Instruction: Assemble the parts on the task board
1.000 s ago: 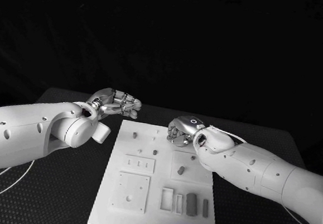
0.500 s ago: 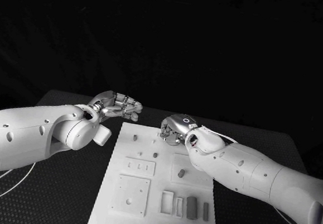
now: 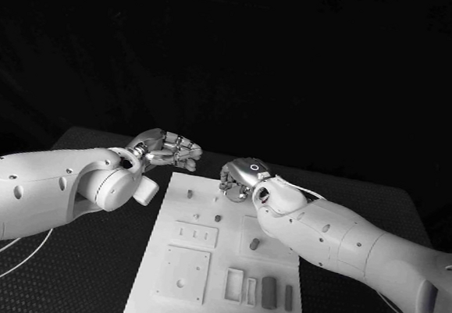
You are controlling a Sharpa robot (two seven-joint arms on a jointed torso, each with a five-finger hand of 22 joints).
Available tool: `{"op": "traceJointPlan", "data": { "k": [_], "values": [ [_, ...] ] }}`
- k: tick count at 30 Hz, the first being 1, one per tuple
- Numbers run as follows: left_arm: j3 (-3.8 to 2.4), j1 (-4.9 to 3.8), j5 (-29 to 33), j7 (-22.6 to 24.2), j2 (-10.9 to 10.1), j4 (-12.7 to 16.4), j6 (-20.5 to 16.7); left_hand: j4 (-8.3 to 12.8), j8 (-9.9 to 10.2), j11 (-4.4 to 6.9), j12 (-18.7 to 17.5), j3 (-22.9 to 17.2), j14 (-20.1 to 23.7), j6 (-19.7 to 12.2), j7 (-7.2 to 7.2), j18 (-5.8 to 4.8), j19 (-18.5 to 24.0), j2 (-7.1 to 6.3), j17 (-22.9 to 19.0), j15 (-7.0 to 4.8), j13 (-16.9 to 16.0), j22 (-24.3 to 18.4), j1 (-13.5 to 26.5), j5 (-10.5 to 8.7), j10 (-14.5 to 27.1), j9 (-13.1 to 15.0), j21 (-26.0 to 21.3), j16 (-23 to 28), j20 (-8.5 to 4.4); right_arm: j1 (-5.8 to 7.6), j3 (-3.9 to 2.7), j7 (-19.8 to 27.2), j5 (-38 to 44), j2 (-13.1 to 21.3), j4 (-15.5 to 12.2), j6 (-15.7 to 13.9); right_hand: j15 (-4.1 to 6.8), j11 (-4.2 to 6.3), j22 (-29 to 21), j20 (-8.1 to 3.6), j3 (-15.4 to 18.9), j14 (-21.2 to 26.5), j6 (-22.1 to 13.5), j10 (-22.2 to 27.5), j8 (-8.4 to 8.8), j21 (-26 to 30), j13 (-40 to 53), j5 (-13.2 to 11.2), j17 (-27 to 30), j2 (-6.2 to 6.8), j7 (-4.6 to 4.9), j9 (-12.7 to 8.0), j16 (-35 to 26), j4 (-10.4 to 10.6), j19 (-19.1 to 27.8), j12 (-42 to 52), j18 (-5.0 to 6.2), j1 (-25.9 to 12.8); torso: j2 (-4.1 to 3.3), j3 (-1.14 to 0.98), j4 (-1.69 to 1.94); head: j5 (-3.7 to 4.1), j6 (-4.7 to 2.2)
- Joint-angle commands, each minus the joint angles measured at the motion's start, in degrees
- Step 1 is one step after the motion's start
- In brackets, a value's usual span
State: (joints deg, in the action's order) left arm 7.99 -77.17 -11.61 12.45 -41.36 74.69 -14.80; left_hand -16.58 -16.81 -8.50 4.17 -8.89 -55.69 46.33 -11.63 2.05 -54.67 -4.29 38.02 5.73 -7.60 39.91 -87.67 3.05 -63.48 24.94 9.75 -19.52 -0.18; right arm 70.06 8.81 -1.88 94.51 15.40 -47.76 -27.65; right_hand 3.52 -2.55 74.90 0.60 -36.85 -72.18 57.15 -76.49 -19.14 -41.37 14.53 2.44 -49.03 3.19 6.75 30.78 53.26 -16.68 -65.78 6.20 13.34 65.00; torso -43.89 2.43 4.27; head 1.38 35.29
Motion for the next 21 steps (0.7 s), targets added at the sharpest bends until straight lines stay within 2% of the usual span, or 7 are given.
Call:
{"op": "traceJointPlan", "data": {
  "k": [1,3,11,19,21],
  "values": [
    [-0.06,-0.14,0.15,0.43,0.18,-0.03,0.95,0.00,0.32,-0.29,-0.21,-0.40,-0.14,-0.31,0.09,0.34,-0.03,-0.12,0.07,0.11,0.06,0.10,0.35,0.36,-0.01,-0.09,-0.39,0.29,0.28,-0.19,-0.02,-0.31,0.80,-0.61,0.62,-0.65,0.18,-0.03,1.48,-0.33,-0.49,0.18,0.26,-0.47,-0.18,-0.37,0.09,0.28,-0.10,0.09,-0.01,0.85,0.40,-0.01,0.25,0.05,1.66,0.14,0.00,0.00,0.00,-0.21,-0.06],
    [-0.07,-0.14,0.15,0.43,0.24,-0.05,0.90,0.00,0.32,-0.29,-0.21,-0.41,-0.14,-0.31,0.09,0.34,-0.03,-0.12,0.07,0.11,0.06,0.10,0.35,0.36,-0.02,-0.09,-0.40,0.30,0.28,-0.48,-0.02,-0.42,0.82,-0.98,1.21,-0.57,0.18,-0.03,1.46,-0.34,-0.55,0.21,0.24,-0.45,-0.16,-0.43,0.11,0.28,-0.11,0.10,-0.01,0.85,0.41,-0.02,0.28,0.02,1.66,0.21,0.05,0.00,-0.08,-0.23,-0.13],
    [-0.07,-0.14,0.15,0.48,0.41,-0.05,0.91,0.01,0.32,-0.29,-0.21,-0.42,-0.15,-0.31,0.09,0.34,-0.03,-0.13,0.10,0.11,0.05,0.11,0.34,0.36,-0.03,-0.09,-0.41,0.33,0.28,-1.00,-0.02,-0.37,0.83,-2.04,3.58,0.19,0.18,-0.03,1.46,-0.35,-0.57,0.22,0.23,-0.45,-0.15,-0.49,0.12,0.28,-0.12,0.10,0.01,0.85,0.43,0.00,0.29,0.00,1.66,0.22,-0.03,0.00,0.07,-0.40,-0.37],
    [-0.08,-0.19,0.16,0.40,0.36,0.14,0.96,0.01,0.32,-0.29,-0.22,-0.42,-0.16,-0.31,0.09,0.34,-0.03,-0.14,0.13,0.11,0.05,0.13,0.35,0.35,-0.03,-0.09,-0.42,0.36,0.28,-1.02,-0.03,-0.67,1.08,-2.12,3.40,0.33,0.18,-0.04,1.45,-0.35,-0.60,0.25,0.20,-0.44,-0.13,-0.55,0.14,0.28,-0.12,0.09,0.02,0.85,0.44,0.01,0.32,-0.03,1.66,0.22,-0.09,-0.04,-0.18,-0.89,-0.18],
    [-0.08,-0.25,0.16,0.39,0.37,0.19,1.14,0.02,0.33,-0.29,-0.23,-0.42,-0.16,-0.32,0.09,0.34,-0.02,-0.17,0.15,0.12,0.05,0.13,0.33,0.35,-0.02,-0.10,-0.43,0.37,0.28,-1.02,-0.03,-0.66,1.08,-2.14,3.45,0.19,0.18,-0.04,1.44,-0.35,-0.60,0.25,0.19,-0.44,-0.12,-0.56,0.14,0.28,-0.12,0.10,0.03,0.85,0.44,0.01,0.33,-0.04,1.66,0.22,-0.09,-0.03,-0.15,-0.90,-0.23]
  ]
}}
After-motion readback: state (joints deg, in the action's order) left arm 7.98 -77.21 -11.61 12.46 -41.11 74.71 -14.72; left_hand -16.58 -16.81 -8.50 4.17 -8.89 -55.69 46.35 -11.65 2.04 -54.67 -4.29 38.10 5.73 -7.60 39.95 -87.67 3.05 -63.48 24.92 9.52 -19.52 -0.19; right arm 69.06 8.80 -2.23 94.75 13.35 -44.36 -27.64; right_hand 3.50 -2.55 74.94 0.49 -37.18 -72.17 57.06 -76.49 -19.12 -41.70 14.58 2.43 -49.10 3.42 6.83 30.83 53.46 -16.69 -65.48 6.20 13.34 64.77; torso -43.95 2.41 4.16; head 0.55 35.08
